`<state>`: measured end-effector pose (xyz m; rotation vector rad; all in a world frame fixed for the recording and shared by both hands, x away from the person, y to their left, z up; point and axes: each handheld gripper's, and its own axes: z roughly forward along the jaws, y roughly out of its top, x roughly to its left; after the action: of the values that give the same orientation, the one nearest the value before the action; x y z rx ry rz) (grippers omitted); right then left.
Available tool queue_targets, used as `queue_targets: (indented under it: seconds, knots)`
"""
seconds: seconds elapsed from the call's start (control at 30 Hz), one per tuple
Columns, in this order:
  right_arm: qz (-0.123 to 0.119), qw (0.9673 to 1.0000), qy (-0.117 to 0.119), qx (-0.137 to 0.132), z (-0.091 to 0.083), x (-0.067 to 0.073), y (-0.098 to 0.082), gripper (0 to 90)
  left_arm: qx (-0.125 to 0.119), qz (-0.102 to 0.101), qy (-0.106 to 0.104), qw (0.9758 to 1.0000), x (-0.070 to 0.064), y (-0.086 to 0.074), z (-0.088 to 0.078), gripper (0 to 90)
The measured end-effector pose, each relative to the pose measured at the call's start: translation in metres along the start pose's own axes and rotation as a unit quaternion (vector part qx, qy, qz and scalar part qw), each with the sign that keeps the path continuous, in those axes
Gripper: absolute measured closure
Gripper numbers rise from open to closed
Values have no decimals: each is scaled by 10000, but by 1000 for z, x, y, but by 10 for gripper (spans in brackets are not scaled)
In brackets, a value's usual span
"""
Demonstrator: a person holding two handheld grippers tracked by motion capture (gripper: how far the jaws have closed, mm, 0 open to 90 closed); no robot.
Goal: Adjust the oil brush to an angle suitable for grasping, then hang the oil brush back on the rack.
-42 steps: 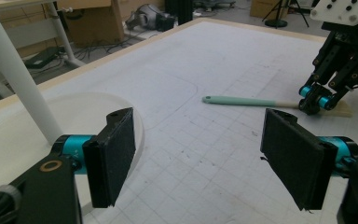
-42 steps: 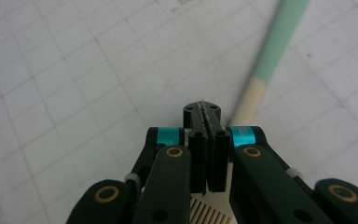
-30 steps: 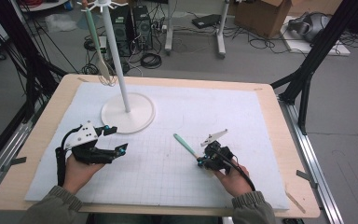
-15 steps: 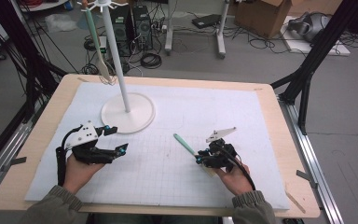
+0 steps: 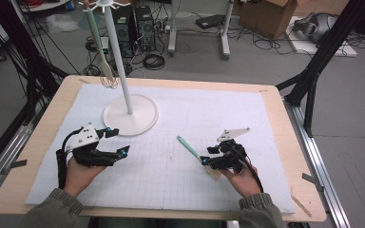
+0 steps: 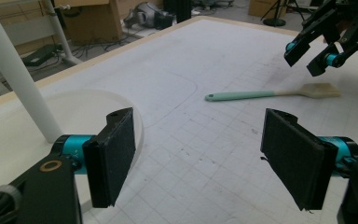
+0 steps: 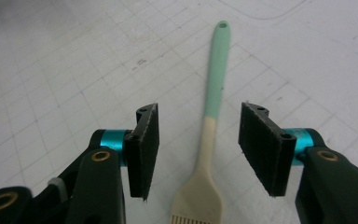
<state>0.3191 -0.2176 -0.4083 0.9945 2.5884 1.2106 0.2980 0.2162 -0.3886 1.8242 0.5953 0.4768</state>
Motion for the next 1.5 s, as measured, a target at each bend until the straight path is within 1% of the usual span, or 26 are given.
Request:
queue_targets:
  seconds: [0.07,0.17,0.27,0.37,0.5,0.53,0.8,0.9,1.1,1.13,1.3,1.37,1.4,1.5]
  knots:
    - [23,10000,-53,-34,-2,-2,-1,450,-5,-9,5,10000,1,-1,0,267]
    - [100,9999,-48,-132,-4,-5,-1,430,-10,-12,27,10000,1,-1,-1,266]
    - [116,9998,-35,-179,-5,-6,-1,426,-12,-16,51,10000,1,-1,-3,266]
    - [60,9998,-36,-188,-4,-7,0,417,-14,-12,67,10000,1,-1,-5,266]
    - [46,9998,-48,-200,-4,-7,1,414,-29,-13,67,10000,1,-1,-5,266]
    - [88,9998,-49,-194,-5,-6,1,415,-33,-15,65,10000,1,-1,-5,266]
    - [101,9996,-42,-274,-5,-8,2,415,-31,-22,70,10000,1,-1,-5,267]
    - [89,9996,-52,-262,-5,-7,3,417,-20,-6,71,10000,1,-1,-5,266]
    - [-22,9996,-140,-228,-3,-8,11,418,-19,-16,76,10000,0,-1,-5,267]
    - [12,9997,-131,-209,-3,-8,12,418,-18,0,67,10000,0,-1,-5,267]
    - [-19,9996,-143,-262,-3,-9,15,419,-21,-23,74,10000,1,-1,-4,267]
    - [-36,9995,-153,-262,-3,-9,16,420,-12,2,68,10000,1,-1,-4,267]
    - [-28,9996,-188,-227,-3,-8,17,420,-16,4,63,10000,1,-1,-4,267]
    - [-50,9996,-164,-209,-2,-8,18,423,-20,1,61,10000,1,0,-4,267]
